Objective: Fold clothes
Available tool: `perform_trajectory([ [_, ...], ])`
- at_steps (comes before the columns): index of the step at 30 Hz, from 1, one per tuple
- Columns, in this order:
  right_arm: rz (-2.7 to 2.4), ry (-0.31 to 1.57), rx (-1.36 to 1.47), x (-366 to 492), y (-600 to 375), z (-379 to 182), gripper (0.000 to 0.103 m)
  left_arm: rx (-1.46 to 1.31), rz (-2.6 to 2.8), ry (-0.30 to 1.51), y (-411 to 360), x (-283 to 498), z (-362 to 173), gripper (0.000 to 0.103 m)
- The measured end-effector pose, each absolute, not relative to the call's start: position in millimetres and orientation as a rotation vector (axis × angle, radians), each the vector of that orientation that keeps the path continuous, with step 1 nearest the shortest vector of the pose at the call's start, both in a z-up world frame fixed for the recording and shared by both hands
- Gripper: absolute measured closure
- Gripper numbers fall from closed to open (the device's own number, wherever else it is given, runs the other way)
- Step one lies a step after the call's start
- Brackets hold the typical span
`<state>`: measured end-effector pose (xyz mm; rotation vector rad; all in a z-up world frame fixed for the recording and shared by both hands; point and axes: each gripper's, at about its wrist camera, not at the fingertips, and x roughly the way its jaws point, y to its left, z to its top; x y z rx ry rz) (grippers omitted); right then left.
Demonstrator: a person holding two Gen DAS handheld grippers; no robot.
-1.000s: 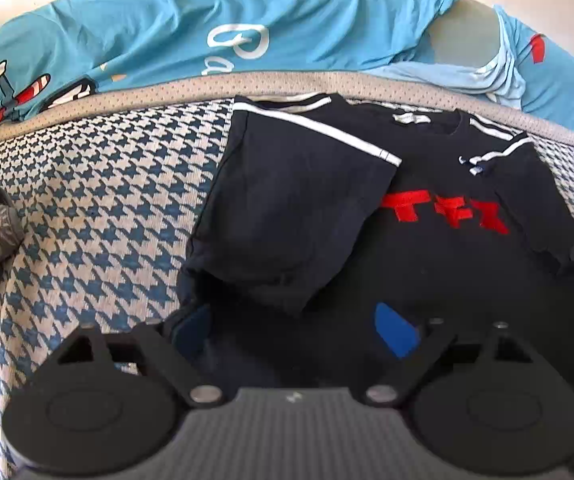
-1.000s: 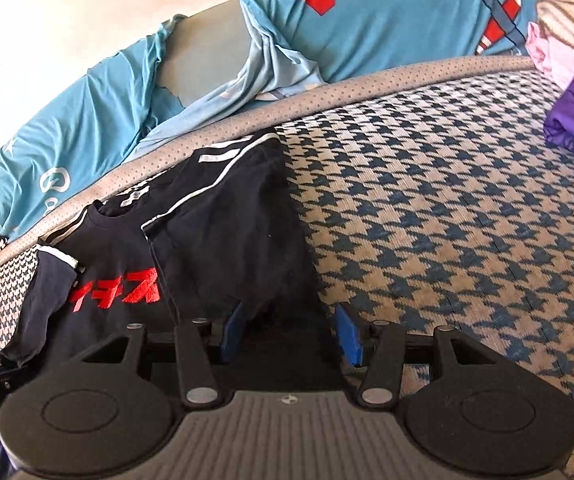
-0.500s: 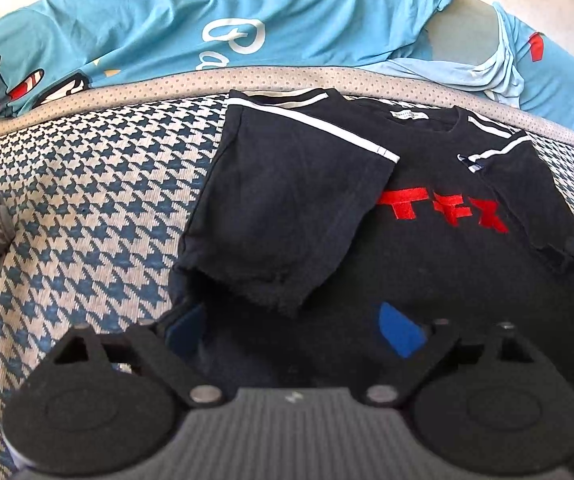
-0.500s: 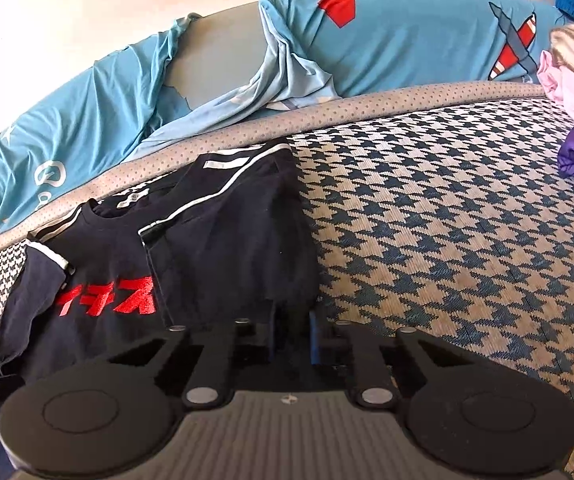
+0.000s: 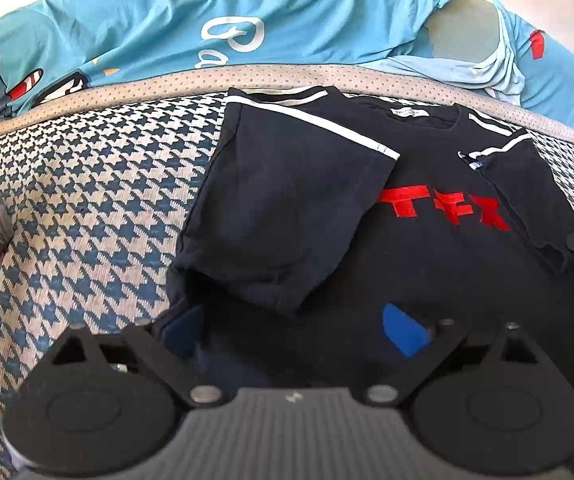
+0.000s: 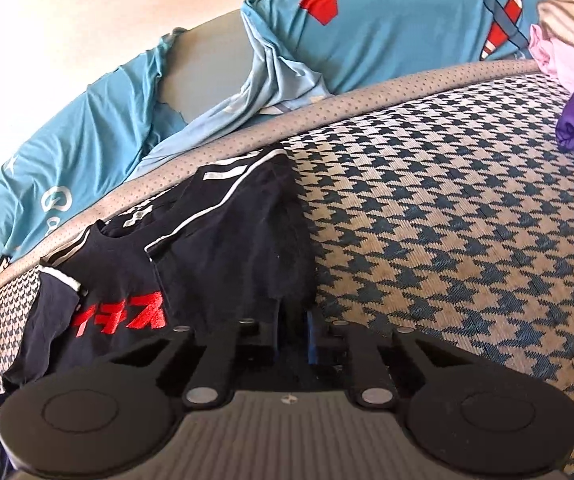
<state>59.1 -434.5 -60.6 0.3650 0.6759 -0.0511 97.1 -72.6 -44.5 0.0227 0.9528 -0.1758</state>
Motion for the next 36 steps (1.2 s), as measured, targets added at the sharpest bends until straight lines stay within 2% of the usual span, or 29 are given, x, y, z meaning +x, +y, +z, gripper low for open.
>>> perform_trajectory([
  [11, -0.07, 0.645, 0.327, 66.8, -428.5, -64.4, 0.085, -0.009, -0.168, 0.953, -66.6, 96.2, -35.5, 0.006],
  [17, -0.097, 0.618, 0.262, 63.8, -413.5, -57.9, 0.091, 0.011, -0.153, 0.933, -59.5, 88.9, -24.3, 0.006],
  [36, 0.173, 0.439, 0.244, 67.3, -307.9, -4.3, 0.093, -0.093, -0.039, 0.94, 1.2, 84.0, -15.4, 0.005],
])
